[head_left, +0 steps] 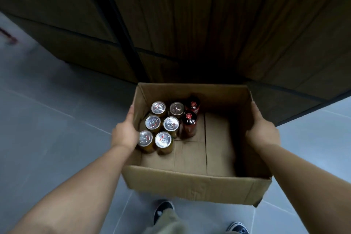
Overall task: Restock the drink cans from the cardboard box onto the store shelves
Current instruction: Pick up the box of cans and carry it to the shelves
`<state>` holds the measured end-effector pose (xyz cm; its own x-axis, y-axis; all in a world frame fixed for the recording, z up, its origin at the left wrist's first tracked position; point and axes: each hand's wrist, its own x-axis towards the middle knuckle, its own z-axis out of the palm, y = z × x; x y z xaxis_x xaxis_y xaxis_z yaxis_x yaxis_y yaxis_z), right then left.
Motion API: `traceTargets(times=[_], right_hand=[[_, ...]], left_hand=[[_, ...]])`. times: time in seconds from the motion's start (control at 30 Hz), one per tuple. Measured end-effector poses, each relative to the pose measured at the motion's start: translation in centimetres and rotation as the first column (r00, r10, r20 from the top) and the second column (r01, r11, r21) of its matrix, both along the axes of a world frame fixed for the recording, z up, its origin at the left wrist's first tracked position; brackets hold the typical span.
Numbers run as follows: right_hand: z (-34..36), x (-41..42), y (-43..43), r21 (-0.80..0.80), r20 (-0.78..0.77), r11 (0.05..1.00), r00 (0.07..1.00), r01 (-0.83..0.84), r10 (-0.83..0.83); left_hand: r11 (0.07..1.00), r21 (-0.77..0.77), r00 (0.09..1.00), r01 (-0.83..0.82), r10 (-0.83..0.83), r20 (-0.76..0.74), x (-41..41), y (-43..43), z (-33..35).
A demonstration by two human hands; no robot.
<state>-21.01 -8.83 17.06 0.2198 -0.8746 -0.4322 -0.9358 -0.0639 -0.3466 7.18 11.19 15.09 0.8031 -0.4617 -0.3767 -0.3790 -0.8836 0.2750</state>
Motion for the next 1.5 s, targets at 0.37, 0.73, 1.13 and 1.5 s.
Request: traceTargets(times=[0.37,0.73,1.13,1.5], right_hand=[[29.8,16.1,6.4,-0.128,0.135,0.916,0.908,-0.380,0.396],[49.1,36.5,22.3,-0.294,0.134,0.665,0.659,-0.686,0.740],[53.8,57.9,37.6,-0.399,0.177,0.410,0.370,-0.820,0.912],[52.2,85.1,47.0,-0.359,0.187,0.231,0.173,-0.905,0.967]], left_hand=[[0.933,-0.060,0.909,-0.354,0.359,0.211,8.4,14.0,32.3],[0.730,-0.104,0.675,-0.675,0.668,0.313,16.8,35.5,49.1],[0.501,-0.204,0.433,-0.841,0.850,0.302,28.2,53.1,53.3],[0.325,-0.254,0.248,-0.911,0.923,0.294,47.1,62.5,53.2]])
